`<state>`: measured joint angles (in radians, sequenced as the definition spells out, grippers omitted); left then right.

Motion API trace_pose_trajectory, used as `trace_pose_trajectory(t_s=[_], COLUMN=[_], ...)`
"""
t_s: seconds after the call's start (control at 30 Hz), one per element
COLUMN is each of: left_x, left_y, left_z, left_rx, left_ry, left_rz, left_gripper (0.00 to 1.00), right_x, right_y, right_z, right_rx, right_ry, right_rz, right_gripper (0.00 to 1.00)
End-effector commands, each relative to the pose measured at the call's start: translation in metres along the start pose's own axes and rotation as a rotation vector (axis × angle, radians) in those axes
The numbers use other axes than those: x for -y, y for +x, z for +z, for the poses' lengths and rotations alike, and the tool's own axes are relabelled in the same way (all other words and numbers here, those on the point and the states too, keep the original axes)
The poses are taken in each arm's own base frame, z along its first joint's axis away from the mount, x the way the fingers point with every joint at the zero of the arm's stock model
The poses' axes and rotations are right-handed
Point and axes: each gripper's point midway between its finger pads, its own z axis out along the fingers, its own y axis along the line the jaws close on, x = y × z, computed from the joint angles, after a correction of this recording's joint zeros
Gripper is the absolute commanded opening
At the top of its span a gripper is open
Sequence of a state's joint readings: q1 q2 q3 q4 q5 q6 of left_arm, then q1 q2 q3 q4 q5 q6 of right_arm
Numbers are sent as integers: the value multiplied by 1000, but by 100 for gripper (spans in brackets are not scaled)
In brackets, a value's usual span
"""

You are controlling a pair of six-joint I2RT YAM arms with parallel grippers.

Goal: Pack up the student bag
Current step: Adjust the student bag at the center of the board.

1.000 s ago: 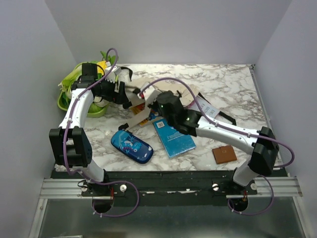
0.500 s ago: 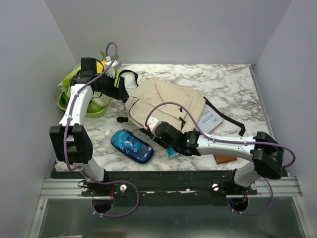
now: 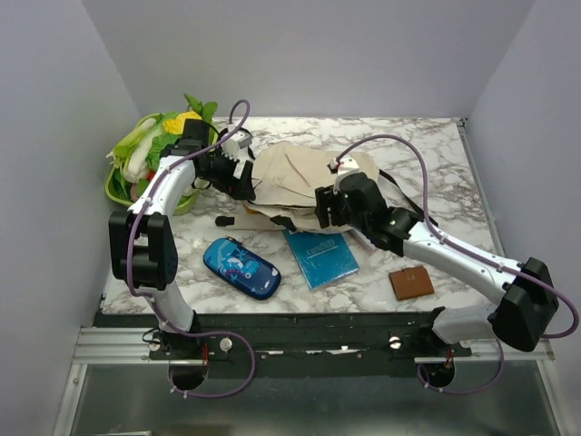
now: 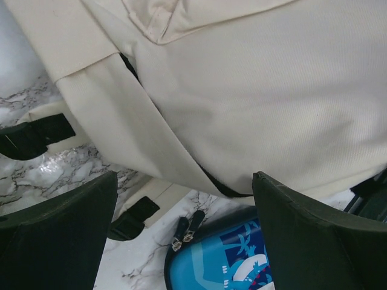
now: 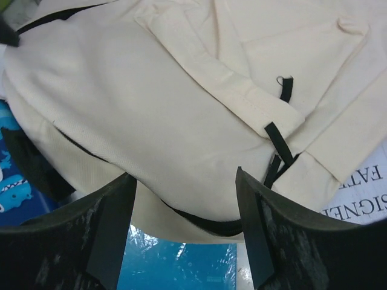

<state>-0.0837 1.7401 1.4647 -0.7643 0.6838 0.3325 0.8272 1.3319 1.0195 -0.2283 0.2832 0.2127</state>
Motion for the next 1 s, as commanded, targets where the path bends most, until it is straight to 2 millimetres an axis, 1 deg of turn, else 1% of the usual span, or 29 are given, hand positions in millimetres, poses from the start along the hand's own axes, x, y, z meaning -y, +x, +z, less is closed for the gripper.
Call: trace_pose_trajectory(t_s=[0.0,0.07,0.13,0.17,0.2,0.23,0.3,0.33,0.37,0.43,0.5,0.53,0.57,0.6,0.63,0.67,0.7,0.73,0.77,0.8,0.87,0.9,0.93,0.97], left_x=[-5,1,6,10,11,12,15,14,15,14,17,17,18,19,19,19,19,19,19,18,18,18,18,18], left_y=[19,29,40,42,44,45,44,40,39,33,30,27,27,25,25,24,26,26,26,26,27,28,29,30], left_z=[13,19,23,26,27,29,30,29,29,27,25,24,23,22,21,21,21,21,21,21,21,21,22,23], left_rx=[-46,-72,-96,-102,-108,-113,-113,-108,-109,-103,-105,-101,-105,-102,-100,-95,-96,-97,-97,-98,-100,-102,-103,-104], left_ry=[-6,2,8,15,18,23,31,31,34,33,46,48,50,52,50,49,50,48,45,42,41,44,44,43], left_rz=[17,37,46,64,68,70,78,85,86,103,108,114,110,112,114,116,115,115,115,115,115,115,114,114], left_gripper=[99,99,99,99,99,99,99,99,99,98,84,77,64,60,56,50,48,46,40,37,31,30,29,28], right_x=[9,5,-8,-14,-32,-37,-48,-49,-48,-39,-28,-26,-25,-9,-1,15,31,43,64,75,100,107,115,127], right_y=[16,21,25,26,33,32,37,40,39,38,28,23,12,8,6,3,4,6,6,8,5,2,-4,-7], right_z=[0,-2,-9,-13,-20,-29,-40,-46,-48,-49,-51,-51,-51,-45,-40,-32,-19,-12,-5,7,18,22,33,38], right_rx=[-41,-51,-47,-39,-45,-23,-29,-22,-19,-2,38,50,73,81,71,60,20,-5,-27,-76,-86,-84,-82,-80], right_ry=[-24,-52,-141,-186,-306,-352,-438,-455,-452,-400,-340,-330,-316,-216,-161,-96,-3,54,128,184,279,303,332,362], right_rz=[125,121,113,102,81,68,55,50,57,72,83,85,89,103,124,175,200,228,297,314,350,357,363,384], right_gripper=[75,75,76,78,80,84,86,86,87,87,88,88,90,92,94,94,94,94,94,93,93,93,93,93])
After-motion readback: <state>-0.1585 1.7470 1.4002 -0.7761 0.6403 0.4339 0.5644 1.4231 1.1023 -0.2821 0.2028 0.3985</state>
